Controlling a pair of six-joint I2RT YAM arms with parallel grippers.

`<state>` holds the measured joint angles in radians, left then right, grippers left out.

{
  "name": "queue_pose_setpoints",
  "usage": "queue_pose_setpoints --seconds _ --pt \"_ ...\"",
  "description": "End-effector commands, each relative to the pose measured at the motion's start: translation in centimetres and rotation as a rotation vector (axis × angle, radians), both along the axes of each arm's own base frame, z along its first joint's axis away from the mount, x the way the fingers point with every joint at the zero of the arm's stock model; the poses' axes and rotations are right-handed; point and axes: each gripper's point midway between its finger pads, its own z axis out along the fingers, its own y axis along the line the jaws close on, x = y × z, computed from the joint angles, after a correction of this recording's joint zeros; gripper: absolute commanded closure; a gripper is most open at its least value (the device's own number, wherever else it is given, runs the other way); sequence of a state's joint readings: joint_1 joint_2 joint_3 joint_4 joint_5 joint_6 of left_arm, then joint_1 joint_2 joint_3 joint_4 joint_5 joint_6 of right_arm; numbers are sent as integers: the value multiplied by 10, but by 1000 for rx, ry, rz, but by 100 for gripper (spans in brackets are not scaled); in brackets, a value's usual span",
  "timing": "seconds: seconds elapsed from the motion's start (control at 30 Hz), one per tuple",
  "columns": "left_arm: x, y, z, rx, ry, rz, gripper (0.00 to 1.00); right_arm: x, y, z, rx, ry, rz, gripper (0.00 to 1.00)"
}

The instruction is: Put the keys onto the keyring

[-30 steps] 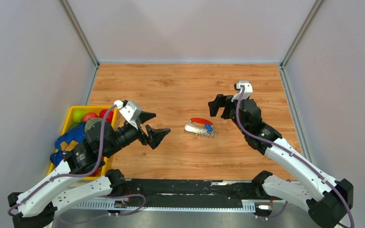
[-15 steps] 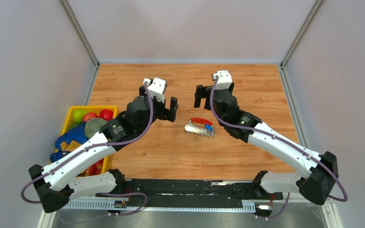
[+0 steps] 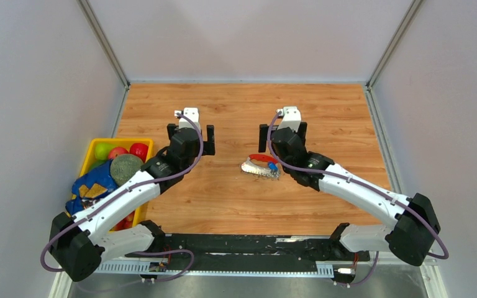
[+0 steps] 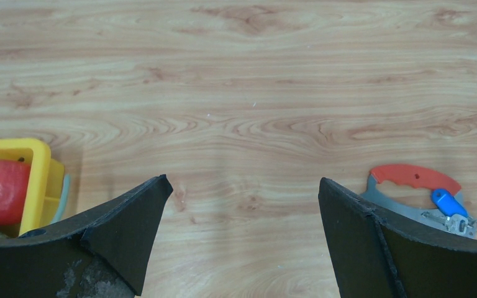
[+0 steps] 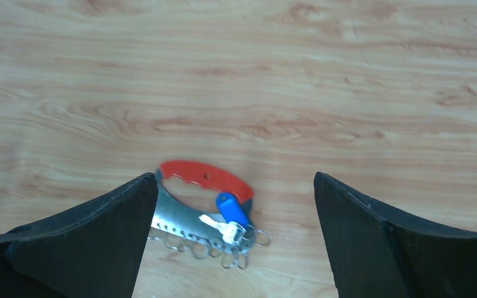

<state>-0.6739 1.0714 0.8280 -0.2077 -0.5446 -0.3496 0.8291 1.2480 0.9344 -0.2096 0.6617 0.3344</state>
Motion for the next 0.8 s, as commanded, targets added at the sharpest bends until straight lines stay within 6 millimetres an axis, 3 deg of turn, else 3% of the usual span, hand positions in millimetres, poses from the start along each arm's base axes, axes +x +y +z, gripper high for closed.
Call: queue_pose_setpoints --seconds 0.0,0.33,0.77 --pt "0 0 -1 -65 -24 32 0 -7 -23 -16 -18 4 -91 0" --pt "-19 2 -23 -92 -32 -38 0 -16 -39 -52 -42 53 -155 0" --pt "-25 1 -31 -86 -50 -84 0 -22 -33 -25 23 25 -98 0"
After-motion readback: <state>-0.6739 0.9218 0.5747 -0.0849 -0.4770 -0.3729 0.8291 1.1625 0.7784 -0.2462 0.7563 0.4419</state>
